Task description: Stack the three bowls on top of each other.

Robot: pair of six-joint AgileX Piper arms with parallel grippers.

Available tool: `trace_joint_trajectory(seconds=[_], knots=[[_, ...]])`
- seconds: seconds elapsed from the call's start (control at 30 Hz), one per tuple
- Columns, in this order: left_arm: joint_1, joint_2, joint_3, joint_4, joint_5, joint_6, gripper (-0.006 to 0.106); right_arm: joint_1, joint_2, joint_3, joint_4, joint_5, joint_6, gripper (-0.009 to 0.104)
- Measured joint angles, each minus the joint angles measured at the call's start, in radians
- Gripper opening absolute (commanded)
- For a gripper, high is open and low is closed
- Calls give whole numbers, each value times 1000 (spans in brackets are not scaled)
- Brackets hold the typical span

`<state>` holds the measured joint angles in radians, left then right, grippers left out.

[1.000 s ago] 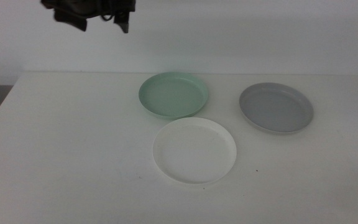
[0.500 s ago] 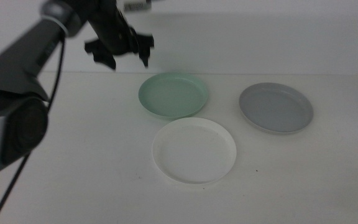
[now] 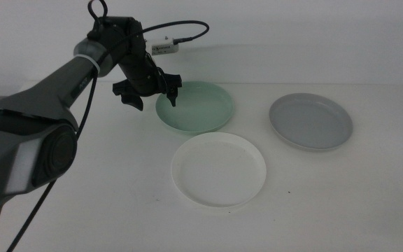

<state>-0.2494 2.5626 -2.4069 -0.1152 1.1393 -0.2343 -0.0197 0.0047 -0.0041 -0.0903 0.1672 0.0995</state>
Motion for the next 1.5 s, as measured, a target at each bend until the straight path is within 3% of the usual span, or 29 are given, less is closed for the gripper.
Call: trace_joint_trajectory(seconds=[0.13, 0.23, 0.5, 0.53, 0.77, 1.03, 1.23, 1.5], knots=[[0, 22, 0, -9, -13, 0, 83, 0, 0, 0, 0, 0, 0, 92], [0, 26, -4, -18, -25, 0, 70, 0, 0, 0, 0, 0, 0, 92], [0, 35, -4, -32, -48, 2, 0, 0, 0, 0, 0, 0, 0, 92], [0, 35, -4, -36, -50, 2, -2, 0, 0, 0, 0, 0, 0, 92], [0, 13, -54, -54, -71, 17, -2, 0, 0, 0, 0, 0, 0, 92], [-10, -234, -41, -18, -34, 74, -2, 0, 0, 0, 0, 0, 0, 92], [-94, -443, 256, 75, -80, 46, -2, 0, 0, 0, 0, 0, 0, 92], [-122, -760, 724, 4, -221, 8, -2, 0, 0, 0, 0, 0, 0, 92]])
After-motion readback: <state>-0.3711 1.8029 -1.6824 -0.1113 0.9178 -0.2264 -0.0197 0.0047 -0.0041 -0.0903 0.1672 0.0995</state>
